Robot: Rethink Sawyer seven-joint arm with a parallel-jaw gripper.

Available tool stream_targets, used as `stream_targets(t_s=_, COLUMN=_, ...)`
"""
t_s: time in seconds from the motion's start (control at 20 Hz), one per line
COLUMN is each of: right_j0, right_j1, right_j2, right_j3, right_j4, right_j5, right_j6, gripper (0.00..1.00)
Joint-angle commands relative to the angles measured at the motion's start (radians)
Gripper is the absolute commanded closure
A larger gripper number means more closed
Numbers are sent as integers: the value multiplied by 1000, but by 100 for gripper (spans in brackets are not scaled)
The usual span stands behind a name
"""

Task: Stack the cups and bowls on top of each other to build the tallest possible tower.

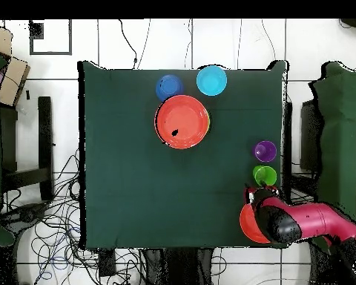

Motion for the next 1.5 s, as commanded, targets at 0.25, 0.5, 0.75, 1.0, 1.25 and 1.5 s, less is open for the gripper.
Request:
stream_targets(t_s=0.25, right_j0=41, right_j1=152, right_j2=-45, right_j3=-89, right_j4=-127, right_j5=20, right_j6=-273, gripper=0)
stream_targets(t_s=0.5, right_j0=15, right_j1=160, right_j2=-23, right_j3=-92, right_j4=-98, right_j5=46, right_j6=-327, gripper=0)
stream_targets(t_s=0.75, right_j0=-5, right_j1=171, right_j2=-3, right_j3=-100, right_j4=-58, right_j5=77, right_j6=-357, gripper=0)
stream_targets(t_s=1.0, right_j0=-12, right_j1=175, right_j2=5, right_j3=-98, right_j4=-15, right_j5=112, right_j6=-346, gripper=0)
stream_targets(t_s=1.25, right_j0=-6, right_j1=165, right_j2=16, right_j3=-108, right_j4=31, right_j5=150, right_j6=-346, gripper=0)
stream_targets(t_s=1.5, right_j0=-13, right_j1=159, right_j2=40, right_j3=-128, right_j4=99, right_j5=205, right_j6=-374, gripper=0)
